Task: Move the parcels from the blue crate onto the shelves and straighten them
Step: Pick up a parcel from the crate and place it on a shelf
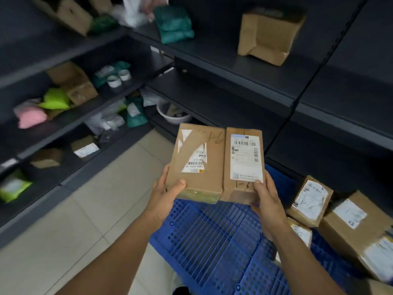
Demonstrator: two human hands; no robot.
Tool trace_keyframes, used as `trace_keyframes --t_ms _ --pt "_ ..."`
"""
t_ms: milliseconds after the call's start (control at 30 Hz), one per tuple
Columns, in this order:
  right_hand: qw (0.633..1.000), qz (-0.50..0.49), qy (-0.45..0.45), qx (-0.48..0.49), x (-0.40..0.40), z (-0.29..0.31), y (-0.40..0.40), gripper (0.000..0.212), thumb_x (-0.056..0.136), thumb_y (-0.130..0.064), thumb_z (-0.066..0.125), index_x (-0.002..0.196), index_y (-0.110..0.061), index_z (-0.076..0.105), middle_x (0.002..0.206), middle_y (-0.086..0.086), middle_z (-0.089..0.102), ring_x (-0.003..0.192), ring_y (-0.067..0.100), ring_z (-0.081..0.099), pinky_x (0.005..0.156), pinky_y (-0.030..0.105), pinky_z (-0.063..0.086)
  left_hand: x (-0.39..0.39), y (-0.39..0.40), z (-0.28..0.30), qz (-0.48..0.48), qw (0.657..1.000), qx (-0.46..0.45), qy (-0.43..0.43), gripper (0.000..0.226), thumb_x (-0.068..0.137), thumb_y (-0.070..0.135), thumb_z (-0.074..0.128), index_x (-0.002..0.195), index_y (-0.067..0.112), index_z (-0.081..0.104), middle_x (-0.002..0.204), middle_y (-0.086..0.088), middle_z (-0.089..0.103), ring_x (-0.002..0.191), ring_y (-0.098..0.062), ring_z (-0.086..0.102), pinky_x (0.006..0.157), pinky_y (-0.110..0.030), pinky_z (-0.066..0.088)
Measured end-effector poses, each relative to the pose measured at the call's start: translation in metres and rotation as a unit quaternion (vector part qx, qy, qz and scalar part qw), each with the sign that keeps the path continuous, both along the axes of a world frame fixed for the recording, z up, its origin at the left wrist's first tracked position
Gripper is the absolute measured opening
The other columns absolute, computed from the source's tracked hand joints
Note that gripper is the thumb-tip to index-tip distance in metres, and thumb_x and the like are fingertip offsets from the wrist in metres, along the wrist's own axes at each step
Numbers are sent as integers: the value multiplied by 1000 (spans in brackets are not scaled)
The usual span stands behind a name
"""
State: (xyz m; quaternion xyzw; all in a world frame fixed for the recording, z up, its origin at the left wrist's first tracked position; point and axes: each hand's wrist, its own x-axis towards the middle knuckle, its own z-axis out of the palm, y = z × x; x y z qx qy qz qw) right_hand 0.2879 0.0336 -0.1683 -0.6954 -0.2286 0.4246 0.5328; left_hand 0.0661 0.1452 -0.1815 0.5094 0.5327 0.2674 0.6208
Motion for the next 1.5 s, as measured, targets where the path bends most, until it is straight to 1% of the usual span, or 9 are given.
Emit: trace_keyframes --t_ms 167,300,567,733,967,1133,1300,1367,1500 --pt "993 85 -17 74 -21 63 5 39 98 -41 44 125 -69 40 131 -17 54 121 7 50 103 43 42 -39 -23 60 73 995 66 -36 91 61 66 69 141 54 28 139 8 41 125 -11 48 111 -45 36" --pt "980 145 -13 135 -49 110 12 41 99 -32 46 119 -67 43 126 -14 59 105 1 61 81 24 49 -73 -37 107 124 984 124 -43 87 63 63 69 141 52 33 132 6 43 121 -9 49 109 -43 37" --pt "950 233 -28 206 -124 175 42 44 92 -41 54 121 -72 42 138 -8 48 123 10 50 107 44 41 -160 -53 171 212 952 209 -70 72 65 58 76 130 56 44 132 3 52 115 -14 58 102 -44 45" --pt "924 285 -19 253 -192 204 71 42 94 -37 54 123 -66 46 137 -5 51 121 9 54 105 43 43 -224 -61 206 248 933 252 -63 54 66 53 70 111 71 47 123 12 59 112 -9 58 98 -36 46" --pt "901 322 5 290 -303 227 107 44 96 -32 51 130 -60 44 139 -5 51 120 8 55 90 30 48 -335 -53 236 279 912 300 -25 62 66 61 67 123 61 45 129 -3 51 109 -16 59 90 -34 51" --pt "891 340 13 301 -395 251 126 40 95 -39 52 124 -65 44 133 -10 55 119 10 52 88 31 45 -417 -50 260 308 890 329 -60 44 89 24 66 110 57 47 118 12 61 102 -6 61 68 -15 53" --pt "873 369 31 316 -477 274 142 39 98 -34 48 127 -60 44 128 -14 57 111 3 53 82 25 44 -493 -50 284 330 877 348 -30 46 89 29 67 106 66 47 118 16 59 107 -2 57 79 -16 47" --pt "869 378 36 317 -506 283 148 38 99 -31 46 127 -58 43 123 -16 58 105 0 55 74 19 46 -522 -49 291 348 868 355 -15 46 79 48 71 107 73 46 126 11 55 112 -7 57 91 -28 50" --pt "854 408 15 323 -559 297 169 37 99 -40 44 128 -63 42 133 -11 54 113 6 55 68 22 53 -570 -41 306 366 853 372 -8 56 73 55 73 122 61 46 129 5 56 113 -14 59 96 -38 50"
